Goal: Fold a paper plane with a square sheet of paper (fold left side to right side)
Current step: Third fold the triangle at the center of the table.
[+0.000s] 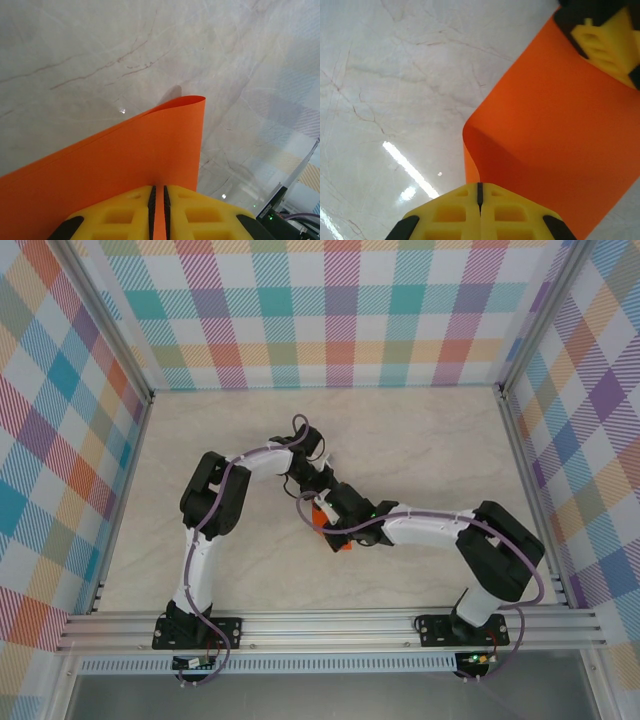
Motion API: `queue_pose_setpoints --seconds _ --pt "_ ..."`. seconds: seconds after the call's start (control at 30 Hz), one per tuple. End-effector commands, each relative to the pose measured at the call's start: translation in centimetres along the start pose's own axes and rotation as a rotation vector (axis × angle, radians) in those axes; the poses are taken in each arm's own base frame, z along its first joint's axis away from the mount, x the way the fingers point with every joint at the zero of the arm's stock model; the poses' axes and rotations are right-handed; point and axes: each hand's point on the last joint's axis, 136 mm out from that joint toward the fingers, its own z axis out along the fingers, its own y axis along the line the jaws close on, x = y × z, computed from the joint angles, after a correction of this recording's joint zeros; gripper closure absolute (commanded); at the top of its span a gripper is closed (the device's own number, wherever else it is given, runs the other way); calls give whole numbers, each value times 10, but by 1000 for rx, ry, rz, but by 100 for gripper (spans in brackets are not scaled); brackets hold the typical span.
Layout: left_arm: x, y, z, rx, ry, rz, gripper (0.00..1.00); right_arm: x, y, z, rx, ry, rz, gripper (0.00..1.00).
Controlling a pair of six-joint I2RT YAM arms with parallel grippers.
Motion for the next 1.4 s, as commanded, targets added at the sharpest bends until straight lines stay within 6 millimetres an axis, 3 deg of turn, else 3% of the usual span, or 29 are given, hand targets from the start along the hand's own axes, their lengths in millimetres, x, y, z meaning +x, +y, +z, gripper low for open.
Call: queue_pose_setpoints --seconds 0.0,0.2,0.43,0.77,1.37 --pt "11 16 12 -52 49 -12 85 -10 5 -11 -125 -36 102 100" --pt "11 16 13 -51 49 -8 85 -12 -15 -11 -214 -19 244 100" --pt "12 15 14 -52 50 -6 86 -9 -40 -2 -198 21 325 100" --pt "12 15 13 -54 47 -3 86 1 -53 11 -159 63 377 100" --pt "12 15 13 -61 42 -6 88 -1 -62 17 -125 82 414 100"
